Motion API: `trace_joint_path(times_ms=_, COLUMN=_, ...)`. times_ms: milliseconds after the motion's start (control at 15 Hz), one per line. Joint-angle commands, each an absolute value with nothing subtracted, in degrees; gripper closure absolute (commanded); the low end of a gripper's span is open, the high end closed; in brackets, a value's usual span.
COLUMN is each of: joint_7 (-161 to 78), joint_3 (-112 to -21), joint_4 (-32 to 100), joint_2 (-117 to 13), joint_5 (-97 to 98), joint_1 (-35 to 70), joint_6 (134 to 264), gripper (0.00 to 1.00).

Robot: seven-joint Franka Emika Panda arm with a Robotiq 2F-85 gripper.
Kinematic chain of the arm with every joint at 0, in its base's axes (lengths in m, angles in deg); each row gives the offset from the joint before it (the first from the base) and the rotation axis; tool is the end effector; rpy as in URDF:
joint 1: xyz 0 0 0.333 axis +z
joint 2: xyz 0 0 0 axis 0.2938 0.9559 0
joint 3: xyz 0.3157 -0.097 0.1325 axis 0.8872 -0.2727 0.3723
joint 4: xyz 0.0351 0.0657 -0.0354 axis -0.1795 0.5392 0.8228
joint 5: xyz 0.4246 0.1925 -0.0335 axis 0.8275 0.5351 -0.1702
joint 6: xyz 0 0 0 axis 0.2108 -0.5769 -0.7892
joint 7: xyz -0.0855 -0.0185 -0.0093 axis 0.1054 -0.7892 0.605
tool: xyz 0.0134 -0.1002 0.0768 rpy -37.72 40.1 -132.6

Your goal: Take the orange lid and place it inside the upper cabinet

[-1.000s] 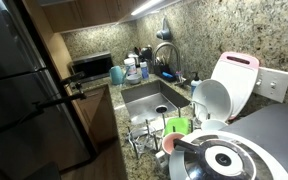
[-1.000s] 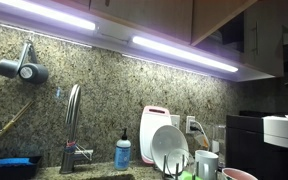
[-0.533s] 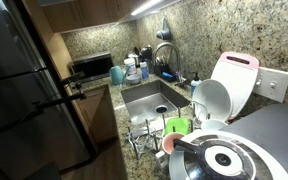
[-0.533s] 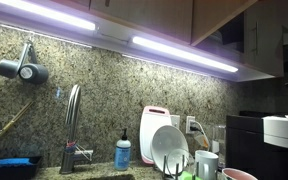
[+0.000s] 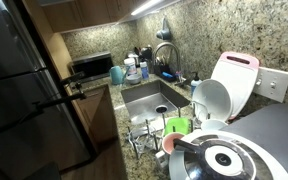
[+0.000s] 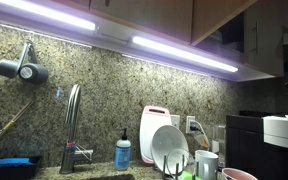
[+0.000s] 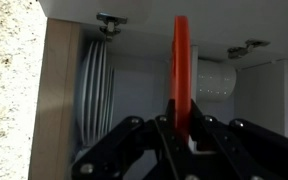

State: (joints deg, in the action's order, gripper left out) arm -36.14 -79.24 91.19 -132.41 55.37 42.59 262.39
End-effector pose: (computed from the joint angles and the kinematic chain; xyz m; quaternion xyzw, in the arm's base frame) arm 0.3112 -0.1146 0.7210 -0.4914 0.4092 -0.5917 0.4909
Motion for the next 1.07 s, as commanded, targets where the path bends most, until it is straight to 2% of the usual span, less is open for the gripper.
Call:
trace_joint_path(times_ms=0, joint_7=-34.9, joint_3=-81.0, joint_4=86.2, joint_2=-127.4, joint_5=54.1, joint_1=43.4, joint_6=262.4, gripper=0.96)
trace_joint_path(times_ms=1000, joint_7=-33.5, joint_3=-84.1, joint_4=74.8, joint_2=-113.4, joint_5=54.0, joint_1=43.6, joint_6=262.4, gripper=0.96)
